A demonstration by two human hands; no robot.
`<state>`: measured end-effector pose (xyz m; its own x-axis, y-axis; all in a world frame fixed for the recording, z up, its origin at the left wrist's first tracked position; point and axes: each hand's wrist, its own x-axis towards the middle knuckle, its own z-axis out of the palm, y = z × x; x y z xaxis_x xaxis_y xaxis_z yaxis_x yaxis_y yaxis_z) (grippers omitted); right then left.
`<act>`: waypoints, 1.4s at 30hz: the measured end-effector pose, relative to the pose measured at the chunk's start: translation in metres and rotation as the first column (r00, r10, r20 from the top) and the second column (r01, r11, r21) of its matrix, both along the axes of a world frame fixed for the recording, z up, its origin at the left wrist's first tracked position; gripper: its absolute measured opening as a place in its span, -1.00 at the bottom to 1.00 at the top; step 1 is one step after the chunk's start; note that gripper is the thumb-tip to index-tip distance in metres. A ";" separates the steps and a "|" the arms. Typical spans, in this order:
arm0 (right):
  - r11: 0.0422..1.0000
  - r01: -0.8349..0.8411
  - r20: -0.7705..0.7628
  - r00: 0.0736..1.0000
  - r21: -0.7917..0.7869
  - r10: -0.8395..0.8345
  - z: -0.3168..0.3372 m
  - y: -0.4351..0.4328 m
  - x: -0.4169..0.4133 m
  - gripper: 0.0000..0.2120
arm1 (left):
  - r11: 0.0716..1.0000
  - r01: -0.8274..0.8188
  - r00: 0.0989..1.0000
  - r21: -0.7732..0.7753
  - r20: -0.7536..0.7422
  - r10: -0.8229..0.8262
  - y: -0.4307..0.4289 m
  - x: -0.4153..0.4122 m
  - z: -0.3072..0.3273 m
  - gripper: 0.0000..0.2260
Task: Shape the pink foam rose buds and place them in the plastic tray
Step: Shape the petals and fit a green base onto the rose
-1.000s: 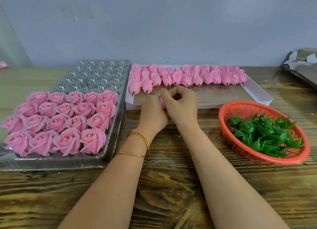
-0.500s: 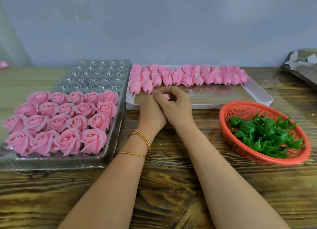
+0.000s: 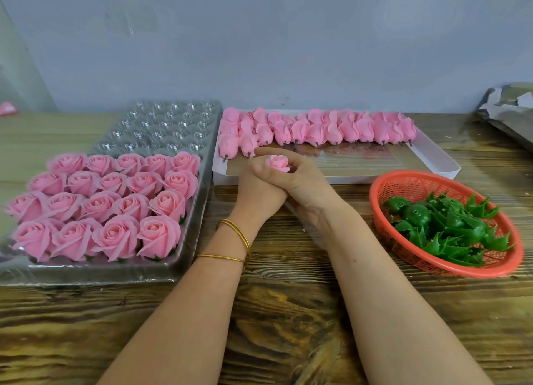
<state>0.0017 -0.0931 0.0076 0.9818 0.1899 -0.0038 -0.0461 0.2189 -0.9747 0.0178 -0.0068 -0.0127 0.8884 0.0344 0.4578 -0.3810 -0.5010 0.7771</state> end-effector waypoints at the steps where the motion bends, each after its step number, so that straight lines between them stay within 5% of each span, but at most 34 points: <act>1: 1.000 -0.023 -0.015 1.000 0.002 0.023 0.001 -0.002 -0.001 -0.63 | 1.000 0.012 1.000 -0.016 -0.012 -0.012 -0.001 -0.001 0.001 -0.71; 4: 0.994 -0.108 -0.027 0.994 0.020 0.109 0.003 -0.009 -0.003 -0.54 | 0.996 0.058 0.998 -0.064 -0.014 -0.059 -0.002 -0.005 0.003 -0.74; 8: 0.993 -0.084 0.025 0.996 0.088 0.082 0.010 -0.018 -0.001 -0.59 | 0.904 0.252 0.953 -0.346 -0.074 -0.294 0.001 -0.012 0.006 -0.82; 16: 0.995 0.058 0.180 0.981 0.079 -0.071 0.012 -0.021 0.003 -0.68 | 0.706 0.434 0.693 -0.560 -0.292 -0.658 0.000 -0.016 0.006 -0.57; 25: 0.996 -0.078 0.191 0.979 0.042 0.069 0.011 -0.019 0.001 -0.73 | 0.613 0.438 0.580 -0.657 -0.315 -0.751 0.004 -0.018 0.009 -0.46; 32: 0.988 -0.140 0.141 0.982 0.071 0.129 0.011 -0.018 0.000 -0.47 | 0.515 0.396 0.563 -0.760 -0.242 -0.790 0.005 -0.015 0.012 -0.61; 42: 0.970 -0.202 0.120 0.975 0.135 0.187 0.010 -0.022 -0.002 -0.70 | 0.497 0.434 0.552 -0.751 -0.214 -0.806 0.006 -0.015 0.016 -0.59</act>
